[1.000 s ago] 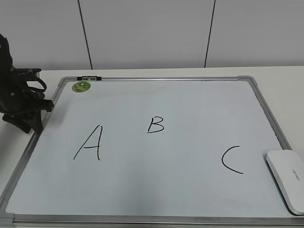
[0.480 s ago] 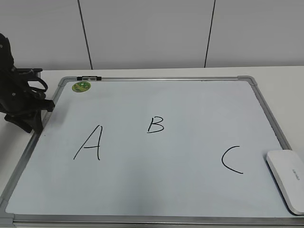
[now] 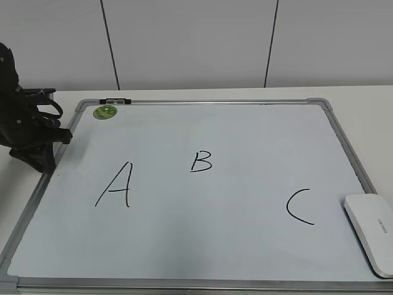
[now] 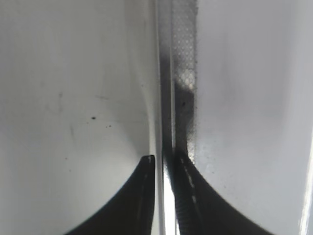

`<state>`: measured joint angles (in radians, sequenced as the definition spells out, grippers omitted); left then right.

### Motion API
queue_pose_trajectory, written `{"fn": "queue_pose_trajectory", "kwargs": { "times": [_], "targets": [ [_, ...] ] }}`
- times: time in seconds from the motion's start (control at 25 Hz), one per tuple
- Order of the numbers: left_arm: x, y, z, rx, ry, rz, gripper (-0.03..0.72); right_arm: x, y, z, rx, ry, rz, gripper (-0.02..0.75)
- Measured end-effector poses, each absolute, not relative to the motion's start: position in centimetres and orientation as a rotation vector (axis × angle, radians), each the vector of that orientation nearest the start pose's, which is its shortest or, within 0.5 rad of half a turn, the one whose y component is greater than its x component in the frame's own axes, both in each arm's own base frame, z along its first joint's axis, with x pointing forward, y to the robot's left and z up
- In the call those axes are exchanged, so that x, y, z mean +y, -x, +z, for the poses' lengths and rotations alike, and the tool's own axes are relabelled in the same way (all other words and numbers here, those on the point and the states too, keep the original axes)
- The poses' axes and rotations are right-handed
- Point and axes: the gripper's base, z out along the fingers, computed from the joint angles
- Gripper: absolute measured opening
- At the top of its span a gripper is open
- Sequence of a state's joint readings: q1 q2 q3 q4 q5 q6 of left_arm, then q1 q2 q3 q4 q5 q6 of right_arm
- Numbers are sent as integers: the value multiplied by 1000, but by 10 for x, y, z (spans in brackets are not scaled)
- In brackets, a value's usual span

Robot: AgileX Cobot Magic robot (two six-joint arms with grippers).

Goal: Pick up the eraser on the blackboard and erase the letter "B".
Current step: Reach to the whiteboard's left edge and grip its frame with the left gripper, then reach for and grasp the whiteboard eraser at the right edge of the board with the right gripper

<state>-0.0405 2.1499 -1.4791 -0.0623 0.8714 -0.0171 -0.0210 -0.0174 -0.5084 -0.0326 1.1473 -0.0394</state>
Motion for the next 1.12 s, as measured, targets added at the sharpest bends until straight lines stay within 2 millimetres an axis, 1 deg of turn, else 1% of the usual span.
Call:
{"fn": "queue_pose_trajectory", "kwargs": {
  "times": [0.12, 0.28, 0.44, 0.6, 0.76, 0.96, 1.12],
  "targets": [
    [-21, -418, 128, 3030, 21, -81, 96, -2, 12, 273, 2105, 16, -76, 534],
    [-23, -417, 127, 3038, 23, -88, 25, -2, 12, 273, 2105, 16, -76, 534],
    [-23, -418, 128, 3037, 27, -91, 20, -2, 12, 273, 2104, 16, -76, 534],
    [-23, -417, 128, 3042, 27, -91, 20, 0, 12, 273, 2106, 19, -36, 534],
    [-23, -417, 128, 3042, 27, -91, 20, 2, 3, 276, 2157, 22, -6, 534],
    [-23, -417, 128, 3043, 29, -91, 20, 2, -23, 285, 2267, 20, 6, 534],
    [-23, -417, 128, 3044, 29, -91, 20, 1, -61, 292, 2379, 16, 11, 534]
  ]
}}
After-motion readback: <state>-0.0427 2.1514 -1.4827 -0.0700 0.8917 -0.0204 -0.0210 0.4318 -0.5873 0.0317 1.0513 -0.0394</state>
